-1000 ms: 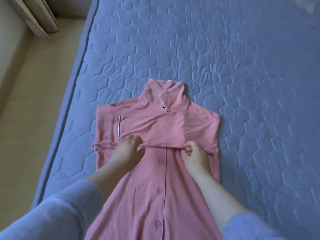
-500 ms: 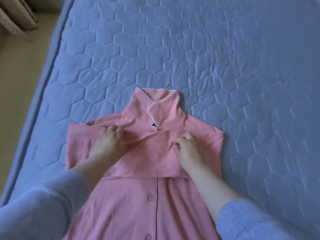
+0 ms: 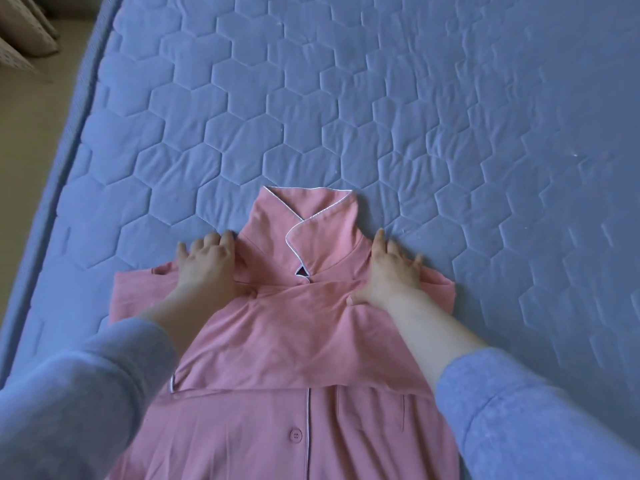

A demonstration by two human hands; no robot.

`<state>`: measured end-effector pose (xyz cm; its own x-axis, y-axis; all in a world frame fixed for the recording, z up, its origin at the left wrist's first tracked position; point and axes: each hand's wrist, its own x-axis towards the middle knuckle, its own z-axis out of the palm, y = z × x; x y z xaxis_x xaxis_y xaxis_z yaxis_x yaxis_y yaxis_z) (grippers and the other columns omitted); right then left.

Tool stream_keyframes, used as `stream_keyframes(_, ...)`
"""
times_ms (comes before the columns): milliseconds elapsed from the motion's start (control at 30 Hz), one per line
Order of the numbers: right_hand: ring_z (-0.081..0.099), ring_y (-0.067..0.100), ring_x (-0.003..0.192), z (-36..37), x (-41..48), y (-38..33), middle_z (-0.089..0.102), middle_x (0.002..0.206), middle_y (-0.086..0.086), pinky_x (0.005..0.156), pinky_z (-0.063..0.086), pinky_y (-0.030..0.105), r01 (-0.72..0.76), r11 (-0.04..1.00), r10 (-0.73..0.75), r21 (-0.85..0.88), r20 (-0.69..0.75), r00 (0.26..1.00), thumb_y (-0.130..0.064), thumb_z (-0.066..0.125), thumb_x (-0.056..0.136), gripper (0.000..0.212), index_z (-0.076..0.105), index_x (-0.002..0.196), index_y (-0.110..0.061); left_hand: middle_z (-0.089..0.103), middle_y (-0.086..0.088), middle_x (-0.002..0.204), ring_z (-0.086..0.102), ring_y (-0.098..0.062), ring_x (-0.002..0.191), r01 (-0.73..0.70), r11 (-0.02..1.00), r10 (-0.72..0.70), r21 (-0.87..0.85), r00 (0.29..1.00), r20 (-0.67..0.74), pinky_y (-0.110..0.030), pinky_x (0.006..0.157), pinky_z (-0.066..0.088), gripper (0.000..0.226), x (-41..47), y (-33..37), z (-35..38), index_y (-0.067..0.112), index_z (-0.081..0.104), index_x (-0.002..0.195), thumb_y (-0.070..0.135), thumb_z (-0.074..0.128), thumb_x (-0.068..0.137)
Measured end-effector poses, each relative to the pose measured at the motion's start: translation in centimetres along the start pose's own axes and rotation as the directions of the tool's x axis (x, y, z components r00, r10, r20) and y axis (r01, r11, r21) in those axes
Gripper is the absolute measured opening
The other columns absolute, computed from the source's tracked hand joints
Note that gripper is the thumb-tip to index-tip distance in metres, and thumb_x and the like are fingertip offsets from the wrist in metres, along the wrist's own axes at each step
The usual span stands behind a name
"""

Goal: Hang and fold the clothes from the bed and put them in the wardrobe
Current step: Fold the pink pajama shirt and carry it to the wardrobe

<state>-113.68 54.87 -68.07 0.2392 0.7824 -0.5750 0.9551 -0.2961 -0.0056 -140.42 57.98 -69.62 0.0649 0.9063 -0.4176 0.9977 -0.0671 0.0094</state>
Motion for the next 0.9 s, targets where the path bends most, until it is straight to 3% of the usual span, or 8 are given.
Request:
stream_keyframes(100, 0.046, 0.029, 0.13, 0.1, 0.5, 0.0, 0.051, 0.135, 0.011, 0.11, 0.031, 0.049, 0.057, 0.998, -0.057, -0.03, -0.015, 0.998, -0.053, 0.086, 0.058, 0.097, 0.036, 0.13, -0.01, 0.064, -0.005, 0.108, 0.06, -0.027, 0.103, -0.028, 0.999, 0.03, -0.039, 0.999, 0.042, -0.033, 0.081, 0.035, 0.072, 0.2, 0.4, 0.3, 0.014, 0.036, 0.103, 0.053, 0.082, 0.063)
stream_keyframes(167, 0.055, 0.03, 0.119, 0.6, 0.2, 0.1, 0.06, 0.122, 0.008, 0.095, 0.041, 0.041, 0.089, 0.996, -0.089, 0.031, 0.008, 0.996, -0.047, 0.083, 0.065, 0.07, 0.043, 0.112, -0.015, 0.065, -0.003, 0.104, 0.062, -0.027, 0.099, -0.027, 0.996, 0.033, -0.089, 0.997, 0.066, -0.031, 0.074, 0.034, 0.065, 0.1, 0.3, 0.4, 0.016, 0.035, 0.098, 0.049, 0.082, 0.066)
stream_keyframes(267, 0.06, 0.031, 0.106, 1.3, -0.7, 0.5, 0.064, 0.109, 0.005, 0.073, 0.037, 0.033, 0.165, 0.983, -0.162, 0.08, -0.035, 0.986, -0.043, 0.075, 0.075, 0.04, 0.044, 0.087, -0.022, 0.059, 0.001, 0.095, 0.055, -0.026, 0.089, -0.015, 0.964, 0.053, -0.266, 0.989, 0.139, -0.031, 0.069, 0.037, 0.053, -0.1, -0.5, -0.3, 0.02, 0.043, 0.09, 0.038, 0.085, 0.065)
stream_keyframes(400, 0.062, 0.033, 0.098, 1.5, -2.4, 1.2, 0.068, 0.099, 0.006, 0.066, 0.033, 0.032, 0.229, 0.968, -0.206, 0.103, -0.194, 0.959, -0.039, 0.067, 0.081, 0.021, 0.054, 0.085, -0.022, 0.049, 0.008, 0.07, 0.048, -0.022, 0.074, -0.093, 0.909, 0.147, -0.407, 0.984, 0.104, -0.032, 0.058, 0.031, 0.047, -1.7, -1.7, -1.8, 0.025, 0.039, 0.066, 0.025, 0.085, 0.065)
stream_keyframes(567, 0.065, 0.03, 0.085, 0.8, -6.1, 2.1, 0.068, 0.082, 0.001, 0.062, 0.025, 0.032, 0.306, 0.952, -0.266, 0.028, -0.425, 0.866, -0.046, 0.061, 0.085, 0.028, 0.046, 0.072, -0.027, 0.043, 0.003, 0.058, 0.042, -0.027, 0.061, -0.205, 0.882, 0.173, -0.424, 0.978, -0.113, -0.036, 0.054, 0.031, 0.045, -6.1, -1.8, -2.6, 0.02, 0.03, 0.062, 0.014, 0.074, 0.071)
stream_keyframes(733, 0.065, 0.031, 0.059, -0.1, -10.7, 2.7, 0.062, 0.059, 0.005, 0.057, 0.024, 0.03, 0.31, 0.946, -0.316, -0.098, -0.502, 0.805, -0.036, 0.074, 0.076, 0.033, 0.047, 0.062, -0.021, 0.036, 0.008, 0.055, 0.037, -0.028, 0.055, -0.311, 0.854, 0.191, -0.418, 0.933, -0.304, -0.035, 0.05, 0.027, 0.05, -11.1, -2.0, -3.9, 0.025, 0.025, 0.066, 0.007, 0.071, 0.074)
stream_keyframes(833, 0.053, 0.028, 0.035, 0.4, -13.9, 3.3, 0.052, 0.039, 0.007, 0.053, 0.03, 0.027, 0.303, 0.933, -0.355, -0.194, -0.629, 0.692, -0.023, 0.083, 0.061, 0.032, 0.053, 0.052, -0.015, 0.032, 0.011, 0.054, 0.036, -0.024, 0.052, -0.402, 0.835, 0.245, -0.377, 0.884, -0.399, -0.03, 0.046, 0.021, 0.05, -14.7, -2.1, -4.0, 0.022, 0.027, 0.07, 0.005, 0.074, 0.072)
stream_keyframes(900, 0.05, 0.028, 0.031, 1.5, -16.3, 4.0, 0.049, 0.036, 0.008, 0.053, 0.037, 0.029, 0.366, 0.91, -0.392, -0.196, -0.694, 0.604, -0.021, 0.068, 0.07, 0.025, 0.052, 0.052, -0.014, 0.033, 0.011, 0.057, 0.035, -0.022, 0.05, -0.471, 0.816, 0.306, -0.335, 0.844, -0.44, -0.026, 0.044, 0.02, 0.052, -17.2, -2.6, -3.5, 0.023, 0.029, 0.075, 0.004, 0.077, 0.072)
